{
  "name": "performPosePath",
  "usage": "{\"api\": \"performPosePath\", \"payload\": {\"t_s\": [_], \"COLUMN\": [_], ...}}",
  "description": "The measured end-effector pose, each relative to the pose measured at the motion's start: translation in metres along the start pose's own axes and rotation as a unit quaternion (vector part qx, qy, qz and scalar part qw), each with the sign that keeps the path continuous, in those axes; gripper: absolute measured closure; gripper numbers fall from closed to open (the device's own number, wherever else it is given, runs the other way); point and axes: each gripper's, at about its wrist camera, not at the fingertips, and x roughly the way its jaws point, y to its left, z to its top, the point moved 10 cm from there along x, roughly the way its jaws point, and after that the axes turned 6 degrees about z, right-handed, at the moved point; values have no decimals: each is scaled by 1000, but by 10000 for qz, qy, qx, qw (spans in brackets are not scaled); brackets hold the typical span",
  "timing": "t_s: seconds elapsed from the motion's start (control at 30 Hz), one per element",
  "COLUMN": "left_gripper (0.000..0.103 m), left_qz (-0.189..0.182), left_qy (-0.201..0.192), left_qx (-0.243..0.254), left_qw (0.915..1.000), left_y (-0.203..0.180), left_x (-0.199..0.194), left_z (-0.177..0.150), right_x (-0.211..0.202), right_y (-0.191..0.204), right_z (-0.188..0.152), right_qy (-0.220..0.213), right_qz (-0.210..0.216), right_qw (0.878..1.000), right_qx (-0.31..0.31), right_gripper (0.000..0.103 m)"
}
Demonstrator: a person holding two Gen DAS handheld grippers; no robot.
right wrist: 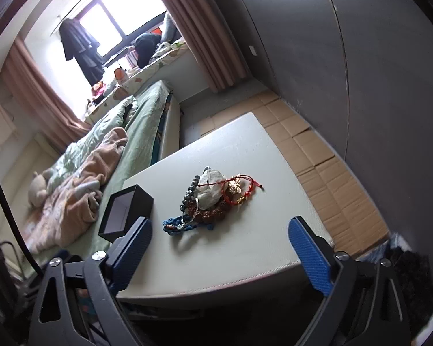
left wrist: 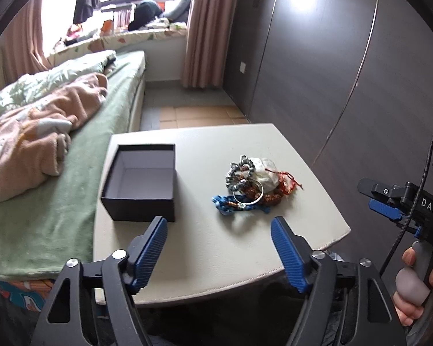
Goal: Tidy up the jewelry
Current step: 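Reach the left gripper to the blue braided bracelet and grasp it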
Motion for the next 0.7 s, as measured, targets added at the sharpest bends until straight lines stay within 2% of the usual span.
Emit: {"api": "performPosePath", "payload": {"t_s": [0.1, 0.47, 0.53, 0.6, 0.7], "left_gripper": [35, 41, 46, 56, 61], "left_qz": [-88, 24, 56, 145, 259], "left_qy": [200, 642, 748, 801, 885], "left_qx": [-25, 330, 320, 339, 308], "left_qw": [9998, 9974, 9967, 9961, 9953], "left_y": [-8, -26, -28, -29, -27], "left_x": [18, 78, 90, 103, 119], "left_z": [-1, 11, 10, 8, 3], "right_x": [8, 40, 51, 58, 69], "right_y": [-11, -30, -33, -35, -36], "right_z": [-2, 2, 3, 4, 7], "right_qy": [148, 435, 528, 576, 617], "right_qz": [108, 526, 582, 589, 603], "right_qw": [9992, 9917, 9891, 9876, 9859], "right_qx": [346, 1086, 1244, 1337, 1436], "right_gripper": [24, 39, 40, 41, 41]}}
